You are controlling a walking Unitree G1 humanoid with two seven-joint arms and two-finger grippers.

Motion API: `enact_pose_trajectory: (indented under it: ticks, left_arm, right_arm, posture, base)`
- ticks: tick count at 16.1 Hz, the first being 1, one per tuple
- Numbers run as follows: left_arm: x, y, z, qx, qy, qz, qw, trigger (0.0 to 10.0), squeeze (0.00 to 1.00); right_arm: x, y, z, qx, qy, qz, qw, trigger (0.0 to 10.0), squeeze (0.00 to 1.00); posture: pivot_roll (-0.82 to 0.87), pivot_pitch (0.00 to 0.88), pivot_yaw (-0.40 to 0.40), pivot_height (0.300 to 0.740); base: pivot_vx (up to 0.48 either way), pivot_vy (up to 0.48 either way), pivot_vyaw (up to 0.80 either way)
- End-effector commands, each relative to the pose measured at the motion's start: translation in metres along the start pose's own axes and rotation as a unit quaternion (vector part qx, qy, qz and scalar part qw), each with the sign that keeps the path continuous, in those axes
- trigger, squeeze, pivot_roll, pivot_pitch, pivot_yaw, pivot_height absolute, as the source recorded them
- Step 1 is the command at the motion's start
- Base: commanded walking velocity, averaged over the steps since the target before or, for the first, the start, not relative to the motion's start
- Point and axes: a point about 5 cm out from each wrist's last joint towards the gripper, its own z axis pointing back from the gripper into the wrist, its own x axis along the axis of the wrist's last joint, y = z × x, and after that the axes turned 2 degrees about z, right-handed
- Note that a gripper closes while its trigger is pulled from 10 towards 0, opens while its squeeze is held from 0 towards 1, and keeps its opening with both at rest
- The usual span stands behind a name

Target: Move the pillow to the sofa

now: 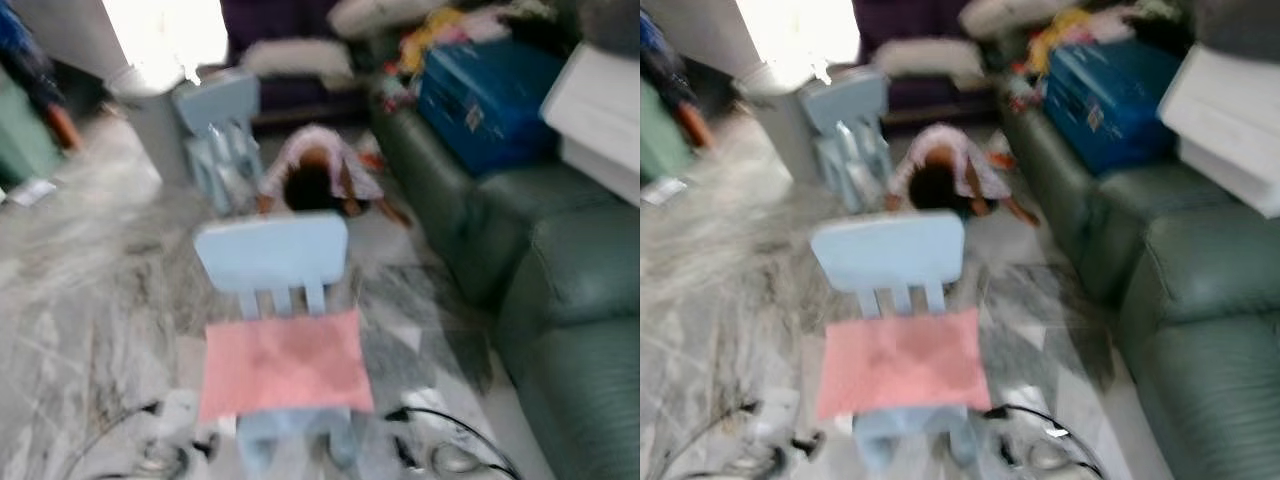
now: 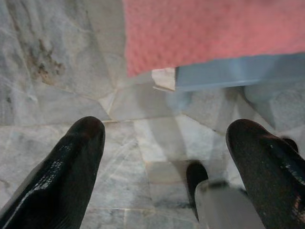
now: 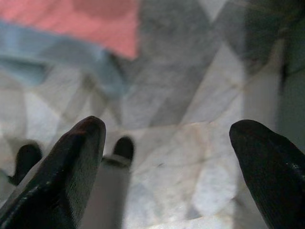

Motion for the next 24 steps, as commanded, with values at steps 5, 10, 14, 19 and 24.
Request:
enact_pose_trajectory:
  ticks: [5, 10, 14, 19, 24]
  left_arm:
    - [0.000, 0.019, 0.002, 0.030, 0.006, -0.003, 1.000, 10.0, 0.00]
    - [-0.001, 0.020, 0.002, 0.036, 0.008, -0.003, 0.999, 10.0, 0.00]
    - [-0.002, 0.022, 0.003, 0.041, 0.009, -0.008, 0.999, 10.0, 0.00]
    - [0.064, 0.032, 0.005, 0.006, -0.141, 0.017, 0.990, 10.0, 0.00]
    - [0.149, 0.018, 0.048, -0.036, -0.382, -0.002, 0.923, 10.0, 0.00]
  right_arm:
    - [0.008, 0.014, -0.001, 0.018, -0.010, -0.002, 1.000, 10.0, 0.00]
    - [0.008, 0.014, -0.001, 0.019, -0.009, -0.002, 1.000, 10.0, 0.00]
    - [0.007, 0.016, -0.001, 0.023, -0.008, -0.006, 1.000, 10.0, 0.00]
    - [0.025, -0.039, 0.005, -0.021, -0.119, -0.086, 0.989, 10.0, 0.00]
    - [0.116, -0.080, 0.046, -0.047, -0.383, -0.098, 0.917, 10.0, 0.00]
  posture:
    - [-0.11, 0.000, 0.059, 0.740]
    - [-0.11, 0.000, 0.059, 0.740]
    - [-0.11, 0.000, 0.062, 0.740]
    - [-0.11, 0.000, 0.053, 0.740]
    - [-0.13, 0.000, 0.049, 0.740]
  base:
    - [0.110, 0.107, 0.00]
    - [0.000, 0.000, 0.00]
    - [0.000, 0.000, 0.00]
    - [0.000, 0.000, 0.00]
    - [0.000, 0.000, 0.00]
